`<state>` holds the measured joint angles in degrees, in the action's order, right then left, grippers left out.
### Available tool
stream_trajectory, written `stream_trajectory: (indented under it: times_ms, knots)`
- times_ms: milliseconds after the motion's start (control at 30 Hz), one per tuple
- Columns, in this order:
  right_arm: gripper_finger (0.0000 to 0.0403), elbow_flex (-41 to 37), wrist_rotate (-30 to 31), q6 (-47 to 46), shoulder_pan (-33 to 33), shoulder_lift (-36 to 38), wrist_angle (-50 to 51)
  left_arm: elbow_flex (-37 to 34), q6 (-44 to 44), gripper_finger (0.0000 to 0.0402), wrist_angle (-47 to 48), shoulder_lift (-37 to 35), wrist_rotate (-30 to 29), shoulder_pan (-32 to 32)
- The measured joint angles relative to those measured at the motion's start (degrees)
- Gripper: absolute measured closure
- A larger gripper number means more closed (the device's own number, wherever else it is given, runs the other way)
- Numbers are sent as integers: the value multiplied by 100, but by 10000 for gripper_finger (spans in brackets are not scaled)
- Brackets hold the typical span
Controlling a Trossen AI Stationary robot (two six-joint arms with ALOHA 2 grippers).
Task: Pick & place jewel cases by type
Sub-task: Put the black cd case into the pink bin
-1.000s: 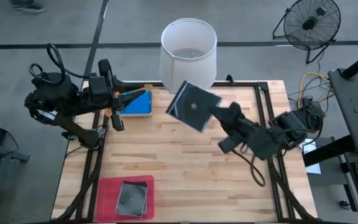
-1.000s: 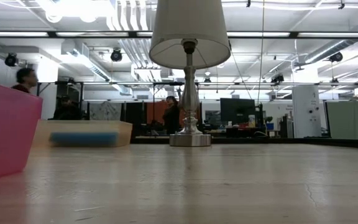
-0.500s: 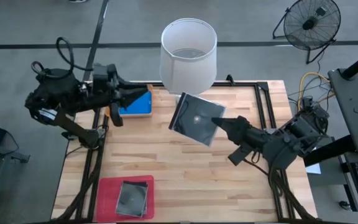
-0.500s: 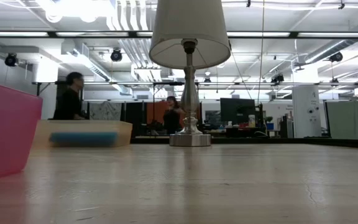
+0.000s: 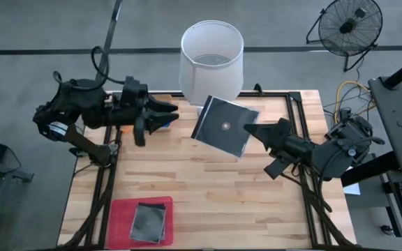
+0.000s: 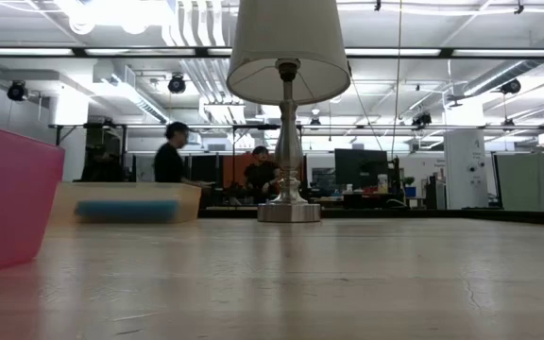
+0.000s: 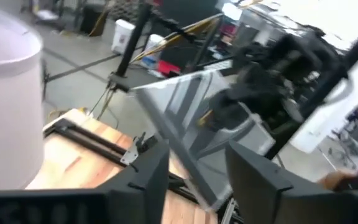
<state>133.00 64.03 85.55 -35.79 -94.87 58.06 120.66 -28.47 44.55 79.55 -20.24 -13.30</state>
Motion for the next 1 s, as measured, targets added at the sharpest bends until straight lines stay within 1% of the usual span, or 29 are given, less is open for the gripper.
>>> stream_trajectory:
  times_ms: [100,200,267,367,533,600,867,1000]
  knots:
    - [375,1,-10,-1,0,2,6,0,-492,230,221,19,36,210]
    - [375,1,-22,-1,0,16,12,-6,-1219,202,467,19,398,484]
    - [375,1,-46,10,2,29,16,-56,-1647,192,438,35,692,643]
    - [375,1,-133,72,2,39,16,-135,-2141,189,79,72,1176,770]
    - [375,1,-155,106,2,39,16,-342,-2259,188,-1186,185,2114,793]
    - [375,1,-155,188,2,39,7,-409,-2261,188,-1455,211,2402,793]
    - [375,42,-153,321,-29,66,1,-680,-2259,188,-1444,203,2465,811]
    - [375,110,-157,322,-49,85,-2,-682,-2253,188,-1320,171,2698,931]
